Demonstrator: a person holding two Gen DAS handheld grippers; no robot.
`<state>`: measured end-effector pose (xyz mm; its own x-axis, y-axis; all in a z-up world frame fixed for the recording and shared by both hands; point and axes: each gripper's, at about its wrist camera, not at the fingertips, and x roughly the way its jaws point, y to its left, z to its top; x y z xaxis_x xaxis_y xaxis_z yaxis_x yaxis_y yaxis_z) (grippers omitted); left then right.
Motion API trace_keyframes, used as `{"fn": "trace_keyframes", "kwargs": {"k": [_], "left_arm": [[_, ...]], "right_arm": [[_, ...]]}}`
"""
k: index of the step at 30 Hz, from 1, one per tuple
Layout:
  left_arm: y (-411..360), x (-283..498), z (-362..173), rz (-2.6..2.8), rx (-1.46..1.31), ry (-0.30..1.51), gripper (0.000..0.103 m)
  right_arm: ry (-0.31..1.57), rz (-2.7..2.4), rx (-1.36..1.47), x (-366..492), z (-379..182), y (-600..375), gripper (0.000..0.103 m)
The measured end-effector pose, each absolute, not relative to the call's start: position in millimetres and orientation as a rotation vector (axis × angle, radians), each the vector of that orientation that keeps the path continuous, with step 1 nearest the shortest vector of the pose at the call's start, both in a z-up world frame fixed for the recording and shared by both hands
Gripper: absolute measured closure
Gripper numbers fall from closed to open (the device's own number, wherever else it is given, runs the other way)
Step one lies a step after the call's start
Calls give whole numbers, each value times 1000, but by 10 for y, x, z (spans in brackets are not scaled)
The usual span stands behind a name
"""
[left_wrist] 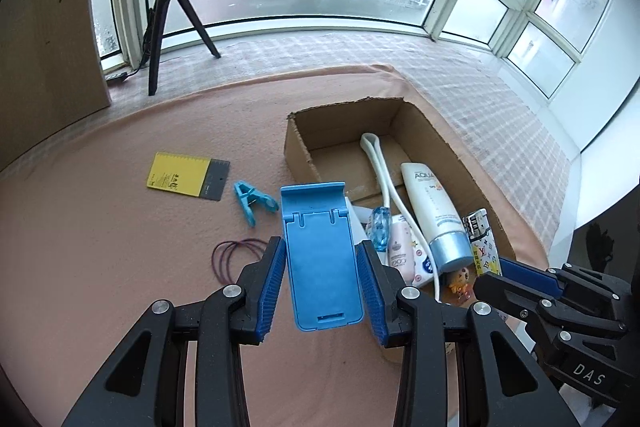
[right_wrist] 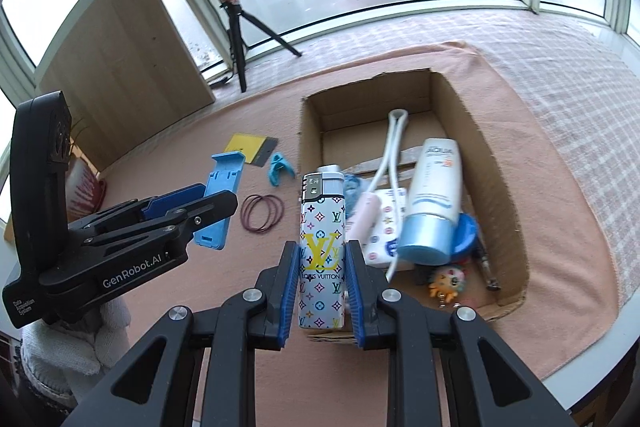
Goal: Organize objects
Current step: 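Carry the phone stand and lighter over the box with both grippers, then open both grippers to drop the phone stand and lighter into the box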
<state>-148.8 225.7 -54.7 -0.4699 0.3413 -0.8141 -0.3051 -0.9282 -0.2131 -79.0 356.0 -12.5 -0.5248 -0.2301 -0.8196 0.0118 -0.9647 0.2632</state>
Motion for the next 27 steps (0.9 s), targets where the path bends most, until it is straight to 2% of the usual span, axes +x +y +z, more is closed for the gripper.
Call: {"fn": "trace_keyframes", "kwargs": {"k": [27], "left_arm": [[3406,-2038,-769,2352,-1372,20,63]], "right_arm": [[-390,-2626,1533,-801,-326,4193,82]]}}
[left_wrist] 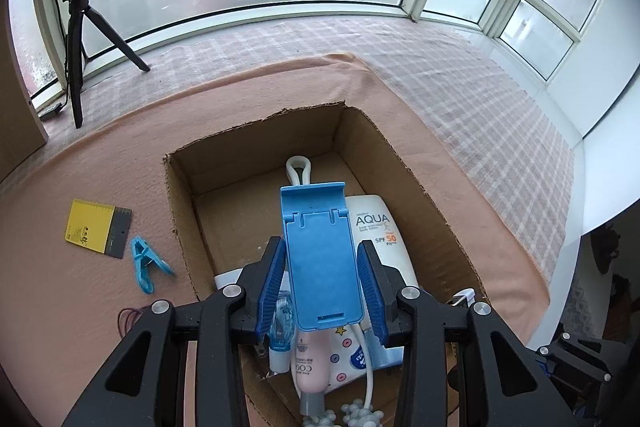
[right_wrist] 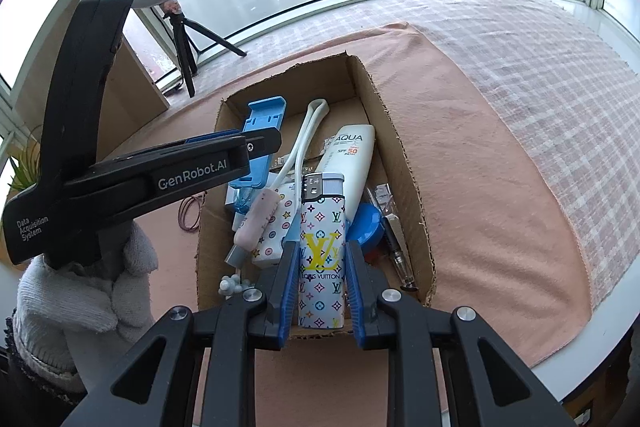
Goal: Organize objects
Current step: 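Open both grippers to drop the phone stand and lighter into the box, then move the right gripper to the yellow card and lower onto it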
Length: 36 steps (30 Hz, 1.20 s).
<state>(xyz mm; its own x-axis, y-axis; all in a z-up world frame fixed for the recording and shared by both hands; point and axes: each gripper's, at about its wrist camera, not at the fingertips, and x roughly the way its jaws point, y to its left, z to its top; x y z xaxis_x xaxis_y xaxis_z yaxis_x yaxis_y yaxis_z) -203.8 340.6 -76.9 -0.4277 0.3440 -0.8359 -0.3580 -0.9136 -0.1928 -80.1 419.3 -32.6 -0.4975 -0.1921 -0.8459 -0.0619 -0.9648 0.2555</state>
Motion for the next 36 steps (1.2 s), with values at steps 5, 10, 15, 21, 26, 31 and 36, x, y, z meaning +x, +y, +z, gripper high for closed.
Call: {"fn": "trace_keyframes", "kwargs": {"k": [5,10,15,21,26,31,36], "left_arm": [[3415,-2083,-766,2336,-1382,-16,42],[3365,-2064,-738,2347,-1372,-21,36],[3176,-2060,-713,2365,-1375,-40,36],[2717,-1980,-662,2421,-1380,-82,36],[2180,-1868,-736,2475,-1417,-121,36],[1595,-1764,-852,2520,-1478,-174,36],[1121,-1597,-940,2544,-1522,-225,36]], "right_arm": [[-380,-2616,1535,-821,-334,4198,82],[-365,-2592,1521,-818,-325,4128,55],[-370,-2589,1523,-805,-314,4113,54],[-416,-2578,1506,-826,-291,4077,54],[-412,-2565,1484,-880,-245,3927,54],[-419,-2541,1469,-925,-217,3753,54],[-366,-2496,1438,-1043,-138,3466,54]]}}
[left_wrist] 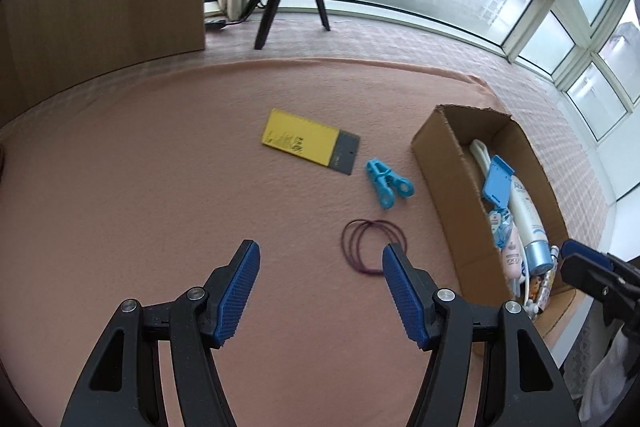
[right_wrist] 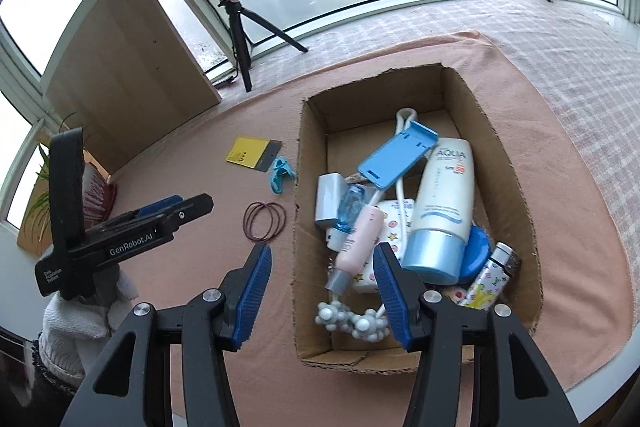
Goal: Organize objects
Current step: 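Move the right gripper to the yellow card and lower onto it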
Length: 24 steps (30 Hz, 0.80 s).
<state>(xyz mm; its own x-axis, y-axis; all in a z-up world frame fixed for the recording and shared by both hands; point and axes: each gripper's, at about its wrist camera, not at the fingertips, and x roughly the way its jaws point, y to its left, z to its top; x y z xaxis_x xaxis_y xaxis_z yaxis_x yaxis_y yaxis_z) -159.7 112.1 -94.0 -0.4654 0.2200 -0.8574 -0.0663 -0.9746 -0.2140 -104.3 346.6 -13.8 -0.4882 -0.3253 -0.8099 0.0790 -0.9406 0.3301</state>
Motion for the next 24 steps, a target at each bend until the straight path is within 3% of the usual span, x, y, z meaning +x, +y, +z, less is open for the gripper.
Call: {"fn": "trace_keyframes", "kwargs": {"k": [12,24], "left_arm": [[313,-1029,-914,2607,-1536,-335,36],[-406,-597,-974,2670,-1591,-497,36]], "right_arm": [[-175,-2304,1416,-1940,-79,2542,54],[-68,-2199,1633,-3156,-785,1895,54]]}}
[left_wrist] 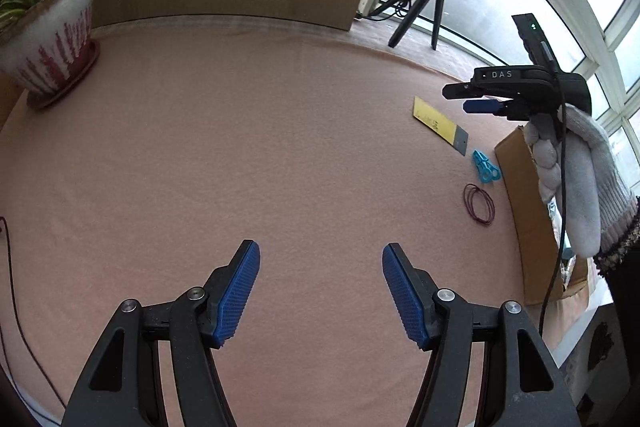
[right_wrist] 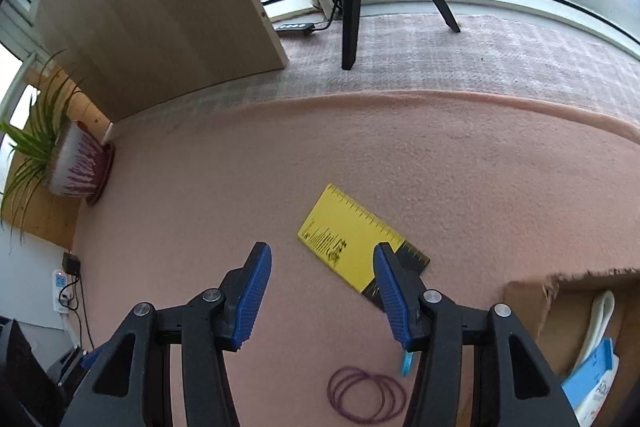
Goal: Organize objects
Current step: 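Move the right gripper to the yellow card and lower onto it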
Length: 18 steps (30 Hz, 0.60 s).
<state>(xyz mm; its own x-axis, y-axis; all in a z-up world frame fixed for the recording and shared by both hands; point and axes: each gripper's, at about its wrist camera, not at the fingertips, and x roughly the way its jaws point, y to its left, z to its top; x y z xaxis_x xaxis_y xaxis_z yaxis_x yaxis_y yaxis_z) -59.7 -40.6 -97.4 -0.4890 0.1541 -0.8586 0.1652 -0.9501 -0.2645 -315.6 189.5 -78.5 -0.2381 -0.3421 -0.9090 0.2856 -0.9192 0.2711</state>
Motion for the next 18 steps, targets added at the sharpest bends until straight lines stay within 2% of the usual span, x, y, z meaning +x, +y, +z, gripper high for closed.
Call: {"fn": "trace_keyframes", "kwargs": {"k": [9,18], "left_arm": [[-659,-521,-1047,-2611,1567,556,36],[-601,-581,-1079,-2624,1605,603,36]], "right_arm": [[0,-2207,1738,-3466,-1091,1864,54],[-197,-2059,1786,-3381,-1159,1951,54]]}}
